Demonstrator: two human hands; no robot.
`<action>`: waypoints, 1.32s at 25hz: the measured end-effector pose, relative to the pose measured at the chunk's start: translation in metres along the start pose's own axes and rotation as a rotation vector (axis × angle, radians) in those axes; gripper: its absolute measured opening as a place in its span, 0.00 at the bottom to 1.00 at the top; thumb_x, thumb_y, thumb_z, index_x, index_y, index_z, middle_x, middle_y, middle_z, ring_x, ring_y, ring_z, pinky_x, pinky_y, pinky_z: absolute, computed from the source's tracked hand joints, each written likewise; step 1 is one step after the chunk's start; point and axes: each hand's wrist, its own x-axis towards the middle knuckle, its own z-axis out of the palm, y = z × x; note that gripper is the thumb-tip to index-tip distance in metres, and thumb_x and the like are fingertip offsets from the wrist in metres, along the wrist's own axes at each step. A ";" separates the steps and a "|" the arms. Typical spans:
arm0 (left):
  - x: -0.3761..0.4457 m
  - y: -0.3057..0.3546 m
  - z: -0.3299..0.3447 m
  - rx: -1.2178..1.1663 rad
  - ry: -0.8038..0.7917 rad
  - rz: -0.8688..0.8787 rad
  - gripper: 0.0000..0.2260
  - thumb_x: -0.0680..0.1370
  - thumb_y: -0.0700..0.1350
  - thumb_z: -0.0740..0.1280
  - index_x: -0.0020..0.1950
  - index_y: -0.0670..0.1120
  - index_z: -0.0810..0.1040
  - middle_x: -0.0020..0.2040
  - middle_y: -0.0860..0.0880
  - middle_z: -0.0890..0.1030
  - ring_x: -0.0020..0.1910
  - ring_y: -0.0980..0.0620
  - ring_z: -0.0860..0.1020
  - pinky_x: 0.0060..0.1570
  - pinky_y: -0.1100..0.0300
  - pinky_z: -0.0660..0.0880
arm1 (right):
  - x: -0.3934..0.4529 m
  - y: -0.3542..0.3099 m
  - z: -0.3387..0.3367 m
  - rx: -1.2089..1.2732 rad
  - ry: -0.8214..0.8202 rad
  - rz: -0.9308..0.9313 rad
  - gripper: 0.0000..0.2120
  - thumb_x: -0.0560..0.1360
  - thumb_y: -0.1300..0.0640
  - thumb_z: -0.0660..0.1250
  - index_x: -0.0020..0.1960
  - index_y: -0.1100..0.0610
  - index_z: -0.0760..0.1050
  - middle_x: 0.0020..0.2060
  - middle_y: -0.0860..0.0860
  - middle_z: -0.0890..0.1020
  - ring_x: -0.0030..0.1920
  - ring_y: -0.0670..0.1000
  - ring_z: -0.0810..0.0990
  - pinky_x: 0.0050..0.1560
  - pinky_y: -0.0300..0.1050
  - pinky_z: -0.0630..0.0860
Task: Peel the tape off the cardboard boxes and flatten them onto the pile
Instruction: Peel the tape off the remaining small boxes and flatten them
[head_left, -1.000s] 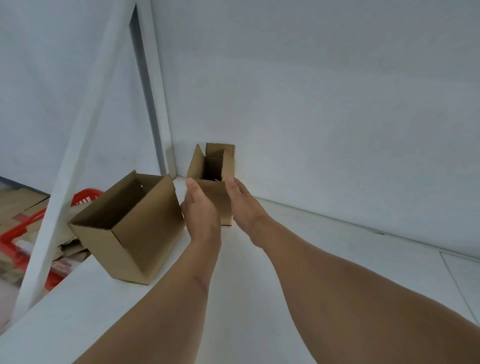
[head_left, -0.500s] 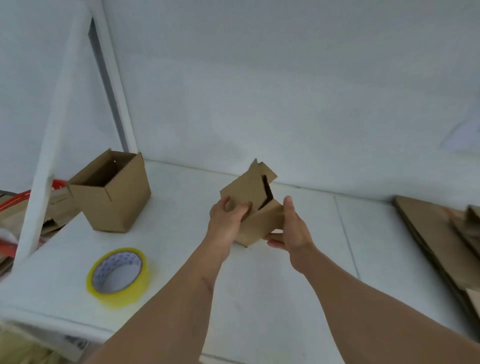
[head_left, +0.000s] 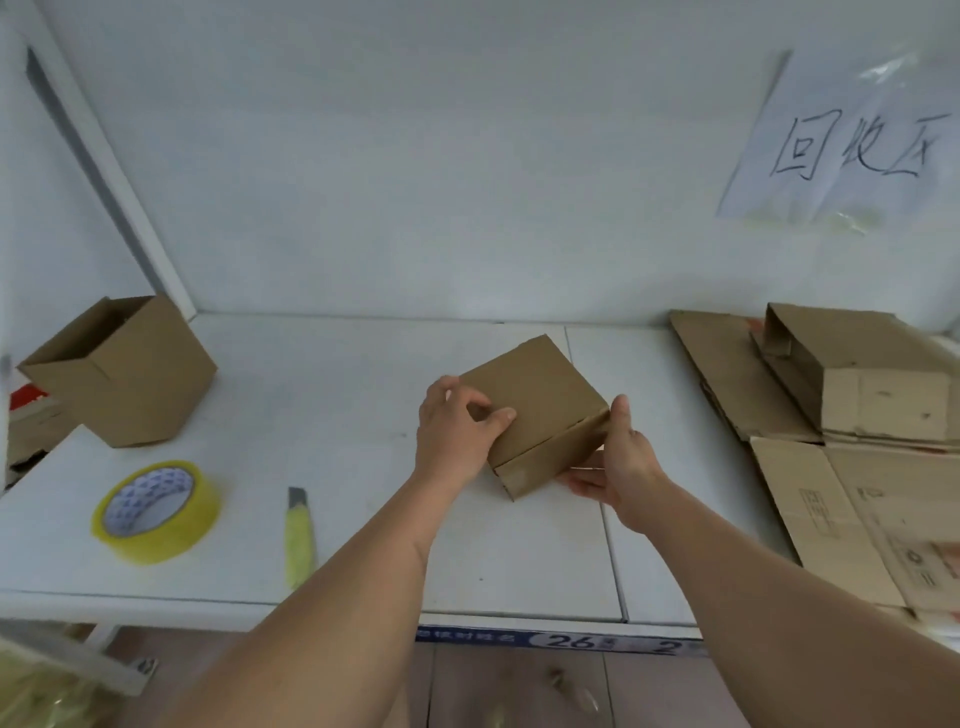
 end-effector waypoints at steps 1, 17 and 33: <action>0.004 0.000 0.002 0.012 -0.014 0.017 0.13 0.72 0.57 0.73 0.50 0.52 0.77 0.73 0.51 0.62 0.74 0.52 0.59 0.67 0.58 0.61 | 0.001 0.003 -0.003 0.026 -0.028 -0.014 0.32 0.76 0.28 0.50 0.64 0.53 0.69 0.53 0.56 0.80 0.44 0.61 0.85 0.49 0.54 0.83; 0.020 0.013 -0.014 -0.216 -0.161 -0.140 0.25 0.76 0.69 0.56 0.47 0.51 0.81 0.53 0.54 0.80 0.50 0.55 0.78 0.51 0.57 0.71 | 0.012 -0.018 0.002 -0.138 0.100 -0.224 0.36 0.68 0.29 0.68 0.63 0.52 0.64 0.47 0.51 0.78 0.33 0.52 0.77 0.30 0.45 0.73; -0.026 0.039 -0.020 0.177 -0.282 0.425 0.26 0.74 0.67 0.64 0.70 0.60 0.70 0.60 0.63 0.63 0.58 0.65 0.69 0.54 0.65 0.73 | 0.015 -0.048 -0.008 -0.214 0.052 -0.516 0.30 0.73 0.45 0.73 0.71 0.42 0.64 0.50 0.42 0.76 0.47 0.42 0.79 0.40 0.37 0.74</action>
